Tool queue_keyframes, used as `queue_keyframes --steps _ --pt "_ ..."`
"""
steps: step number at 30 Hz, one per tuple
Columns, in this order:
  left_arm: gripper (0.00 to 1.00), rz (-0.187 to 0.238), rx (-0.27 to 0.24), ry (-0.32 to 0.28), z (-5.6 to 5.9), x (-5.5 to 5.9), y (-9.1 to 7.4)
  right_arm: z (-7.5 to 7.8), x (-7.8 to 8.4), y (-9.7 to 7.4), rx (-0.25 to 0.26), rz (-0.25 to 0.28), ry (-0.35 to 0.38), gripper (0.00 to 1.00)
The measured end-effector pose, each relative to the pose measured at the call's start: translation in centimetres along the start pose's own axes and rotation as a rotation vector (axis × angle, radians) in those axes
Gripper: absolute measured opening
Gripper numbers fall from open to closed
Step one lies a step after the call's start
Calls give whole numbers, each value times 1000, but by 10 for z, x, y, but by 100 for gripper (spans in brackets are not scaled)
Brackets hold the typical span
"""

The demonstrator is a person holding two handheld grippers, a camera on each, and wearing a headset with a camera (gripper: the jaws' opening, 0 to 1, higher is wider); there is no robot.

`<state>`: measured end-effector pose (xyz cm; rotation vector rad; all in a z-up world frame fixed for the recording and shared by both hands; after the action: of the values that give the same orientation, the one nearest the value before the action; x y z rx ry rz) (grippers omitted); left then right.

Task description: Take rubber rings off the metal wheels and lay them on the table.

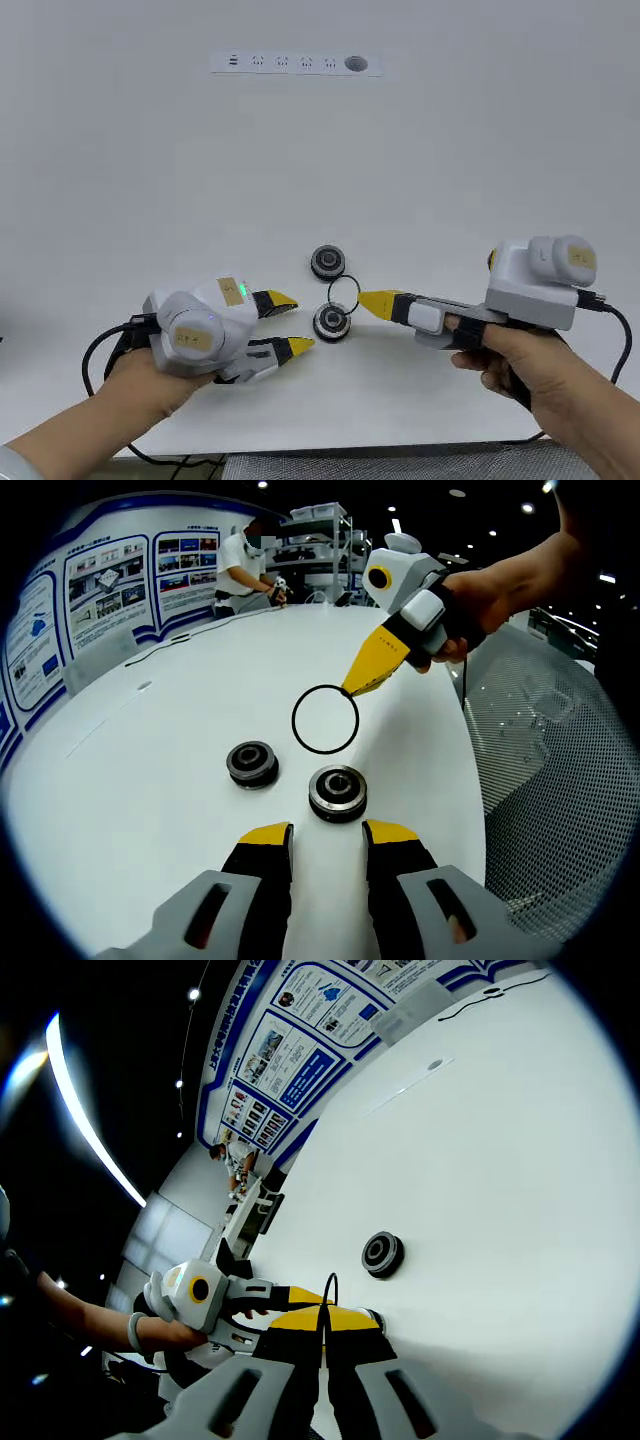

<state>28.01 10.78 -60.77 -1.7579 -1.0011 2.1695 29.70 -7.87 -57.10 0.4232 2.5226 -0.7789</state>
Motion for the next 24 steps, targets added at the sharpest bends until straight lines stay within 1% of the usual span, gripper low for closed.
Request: queue_keyframes --steps 2,4,8,9,11,15,16,18,21,22,24 --pt "28 -2 0 2 1 0 0 4 -4 -4 19 17 5 2" --pt "28 1 1 -2 1 -1 0 12 -6 -8 39 29 13 2" --pt "29 0 -2 0 1 -1 -1 26 -8 -11 83 41 37 2" --pt "29 0 -3 -3 1 -2 -2 28 -8 -12 94 51 49 2" --pt "29 3 -5 -1 0 -1 -2 31 -7 -13 110 53 62 2" --pt "31 5 -8 -8 -1 -2 -4 41 -2 -13 178 29 76 2" --pt "30 1 -7 -7 -1 -1 -4 43 -1 -12 183 26 79 2" --pt "31 0 -8 -5 -1 -1 -4 48 2 -12 213 19 81 2" --pt "32 -3 -12 -6 -2 -1 -5 52 4 -13 244 13 80 2" --pt "32 -3 -12 -9 -2 0 -5 54 5 -14 260 9 71 2" --pt "32 -4 -14 -8 -3 0 -6 56 5 -14 275 5 59 2"
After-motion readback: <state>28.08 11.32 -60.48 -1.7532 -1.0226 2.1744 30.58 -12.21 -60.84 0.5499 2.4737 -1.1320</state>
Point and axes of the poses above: the centre of the closed fingertips' face, and the gripper's own axes: y roughly forward along the fingers, z roughly to its right, x roughly out of its underside, the point moved 8 cm from there along -y, roughly backward along the fingers, and after that the axes turned 5 degrees about x, right-handed, at the moved point
